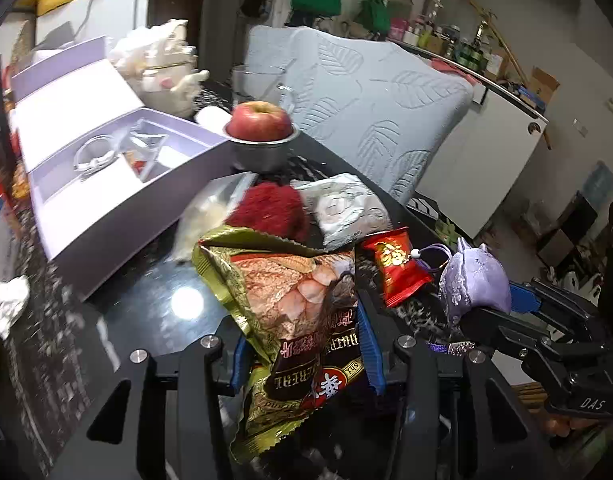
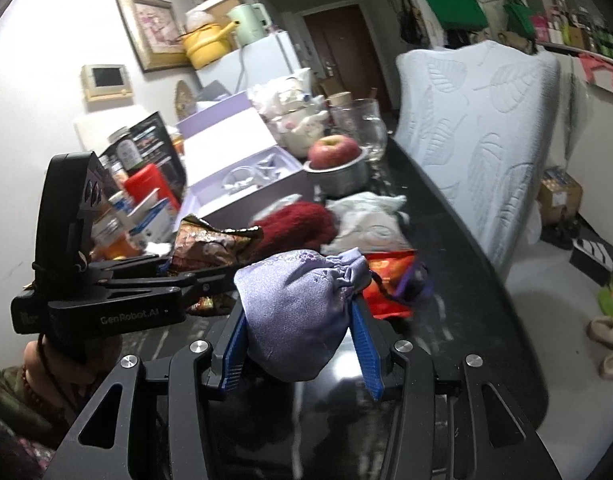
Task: Organize soft objects
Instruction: 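Lift the cereal bag and lavender pouch off the table with both tools, then carry the cereal bag and lavender pouch over the lavender box with both tools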
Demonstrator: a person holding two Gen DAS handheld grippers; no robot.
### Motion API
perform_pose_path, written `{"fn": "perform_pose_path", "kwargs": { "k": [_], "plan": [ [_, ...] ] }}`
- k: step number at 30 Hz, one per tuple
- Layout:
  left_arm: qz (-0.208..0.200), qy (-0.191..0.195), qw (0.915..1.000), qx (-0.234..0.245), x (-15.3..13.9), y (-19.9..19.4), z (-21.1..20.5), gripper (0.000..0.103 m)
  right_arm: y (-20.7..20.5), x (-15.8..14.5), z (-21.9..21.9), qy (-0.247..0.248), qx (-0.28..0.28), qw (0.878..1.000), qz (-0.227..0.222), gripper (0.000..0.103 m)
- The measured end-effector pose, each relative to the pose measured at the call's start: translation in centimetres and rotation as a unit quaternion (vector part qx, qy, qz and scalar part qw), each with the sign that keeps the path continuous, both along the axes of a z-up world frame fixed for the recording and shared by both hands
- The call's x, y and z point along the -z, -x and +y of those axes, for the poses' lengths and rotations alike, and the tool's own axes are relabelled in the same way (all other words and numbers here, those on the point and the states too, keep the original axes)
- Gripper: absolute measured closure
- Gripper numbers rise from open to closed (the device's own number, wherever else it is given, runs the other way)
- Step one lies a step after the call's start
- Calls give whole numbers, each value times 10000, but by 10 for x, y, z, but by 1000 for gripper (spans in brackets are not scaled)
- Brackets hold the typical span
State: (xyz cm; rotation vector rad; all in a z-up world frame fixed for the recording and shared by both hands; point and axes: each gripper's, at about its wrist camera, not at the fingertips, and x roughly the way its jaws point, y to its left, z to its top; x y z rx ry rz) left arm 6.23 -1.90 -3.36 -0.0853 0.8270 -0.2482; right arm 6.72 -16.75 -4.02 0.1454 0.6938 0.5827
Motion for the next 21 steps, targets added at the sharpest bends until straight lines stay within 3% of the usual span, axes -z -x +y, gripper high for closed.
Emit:
{"fn": "perform_pose_path", "kwargs": {
  "k": [11, 21],
  "plan": [
    [-220, 33, 9978, -622, -12, 46, 46, 58, 26, -11, 47, -125, -587, 9979, -227, 56],
    [-577, -58, 9903, -1262, -30, 79, 92, 58, 37, -24, 96, -231, -1238, 9909, -476, 56]
  ]
}}
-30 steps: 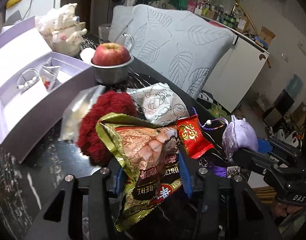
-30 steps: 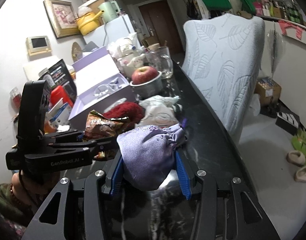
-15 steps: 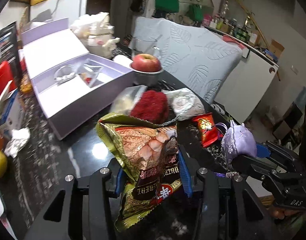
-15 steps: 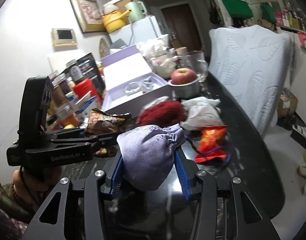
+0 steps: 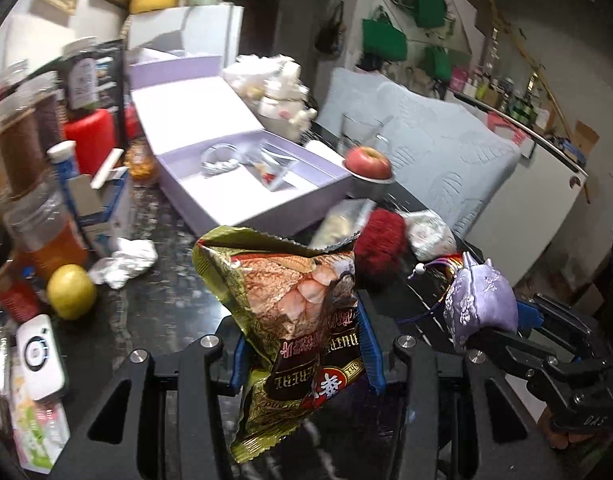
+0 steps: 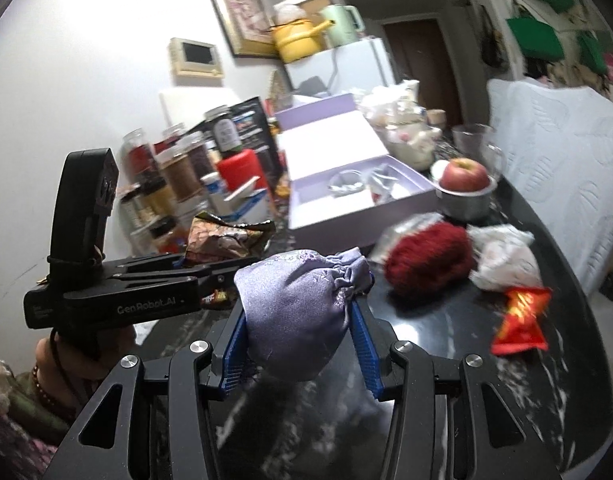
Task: Organize soft objects
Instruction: 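Carry the cereal bag and lavender pouch over the lavender box with both tools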
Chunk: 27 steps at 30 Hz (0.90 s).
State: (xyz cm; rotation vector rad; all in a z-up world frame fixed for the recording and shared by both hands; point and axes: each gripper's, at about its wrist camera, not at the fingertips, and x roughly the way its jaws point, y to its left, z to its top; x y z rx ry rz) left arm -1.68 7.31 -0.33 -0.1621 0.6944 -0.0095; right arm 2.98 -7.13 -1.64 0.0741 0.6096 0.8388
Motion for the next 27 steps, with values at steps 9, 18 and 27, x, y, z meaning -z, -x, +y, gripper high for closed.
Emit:
{"fn": "perform_pose_path", "kwargs": {
  "k": [9, 18, 27],
  "plan": [
    [-346, -80, 9984, -431, -24, 6, 33, 58, -7, -18, 37, -3, -407, 9988, -282, 56],
    [-663, -150, 9964, -506, -48, -13, 53, 58, -26, -43, 64, 100, -578, 9964, -605, 56],
    [-1042, -369, 9927, -480, -80, -44, 69, 58, -55, -73, 80, 143, -560, 9937, -961, 56]
  ]
}}
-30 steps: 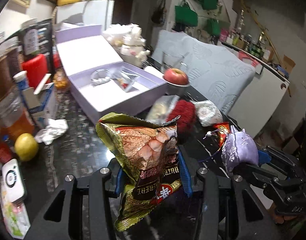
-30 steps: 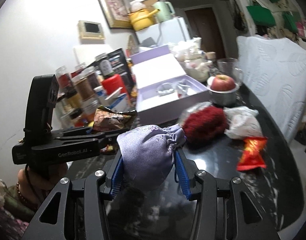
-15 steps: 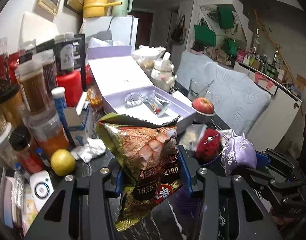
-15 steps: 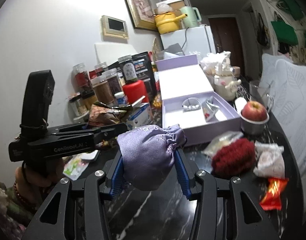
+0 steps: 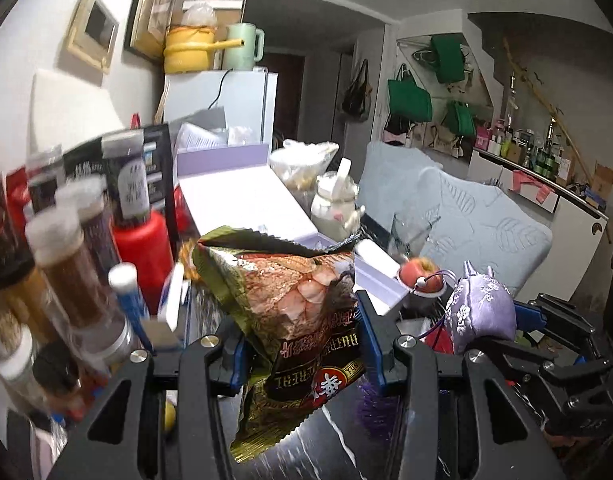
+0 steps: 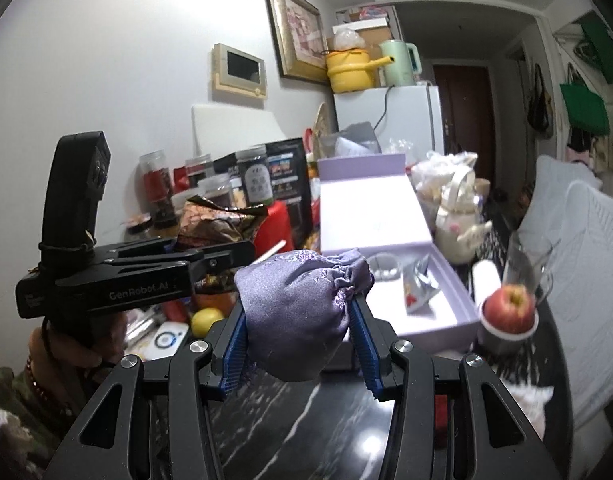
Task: Organize soft objects
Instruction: 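Carry the cereal bag and lavender pouch over the lavender box with both tools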
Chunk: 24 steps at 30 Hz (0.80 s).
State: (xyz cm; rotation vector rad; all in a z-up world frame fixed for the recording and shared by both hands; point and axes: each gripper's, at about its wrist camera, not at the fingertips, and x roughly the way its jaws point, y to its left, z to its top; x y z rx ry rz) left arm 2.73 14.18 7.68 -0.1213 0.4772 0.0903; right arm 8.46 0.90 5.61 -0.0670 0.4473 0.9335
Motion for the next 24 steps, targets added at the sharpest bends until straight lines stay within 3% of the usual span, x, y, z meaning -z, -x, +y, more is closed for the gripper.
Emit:
{"fn": "perform_pose_path", "kwargs": {
  "k": [13, 24],
  "plan": [
    [-309, -222, 9993, -7, -29, -66, 15, 58, -73, -32, 24, 50, 227, 9992, -320, 56],
    [-266, -268, 9993, -50, -23, -133, 31, 58, -143, -43, 45, 30, 381, 9982, -455, 56]
  ]
}}
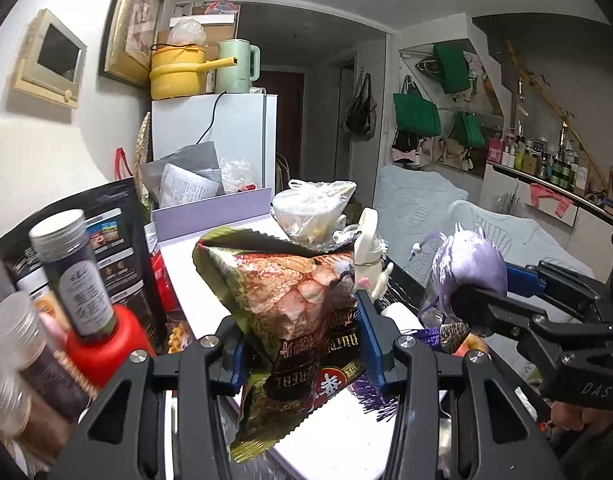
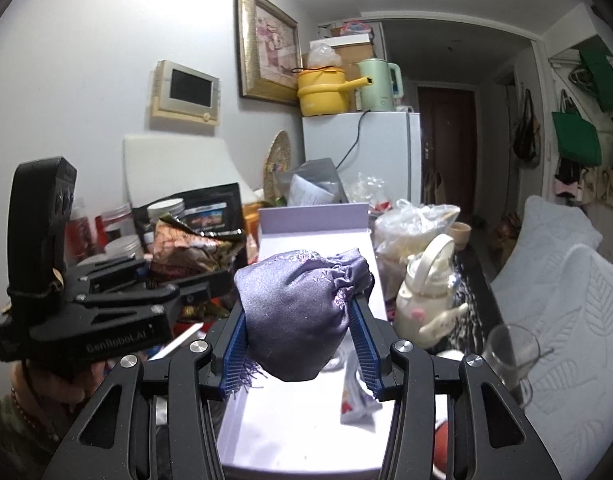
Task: Organize soft objects
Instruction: 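Carry the cereal bag and lavender pouch over the lavender box with both tools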
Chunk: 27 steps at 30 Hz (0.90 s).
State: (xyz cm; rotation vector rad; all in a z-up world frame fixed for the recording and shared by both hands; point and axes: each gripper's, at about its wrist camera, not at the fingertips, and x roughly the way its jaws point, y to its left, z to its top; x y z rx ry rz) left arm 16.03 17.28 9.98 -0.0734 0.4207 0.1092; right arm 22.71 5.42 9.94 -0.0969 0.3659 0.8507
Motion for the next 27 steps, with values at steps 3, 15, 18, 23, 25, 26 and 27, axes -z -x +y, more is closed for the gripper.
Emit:
{"fn": "perform_pose_path", "kwargs": {
  "k": [3, 15, 18, 23, 25, 26, 27],
  "plan": [
    [20, 10, 10000, -14, 3, -15, 4, 58, -16, 0, 5, -25, 14, 10000, -41, 56],
    [553, -41, 9984, -145, 49, -70, 14, 58, -77, 33, 21, 62, 137, 9995, 285, 56],
    [715, -52, 9973, -178, 62, -79, 18, 58, -87, 46, 26, 213, 182, 9988, 414, 56],
    [959, -74, 9951, -213, 78, -91, 20, 58, -98, 62, 31, 392, 219, 9975, 542, 56],
    [1038, -134, 9942, -238, 84, -95, 19, 58, -100, 67, 32, 464, 230, 9970, 576, 56],
    [1075, -164, 9937, -253, 87, -97, 19, 58, -102, 69, 32, 497, 233, 9967, 601, 56],
    [1127, -195, 9931, -264, 90, -100, 19, 58, -103, 71, 33, 520, 233, 9964, 622, 56]
  ]
}}
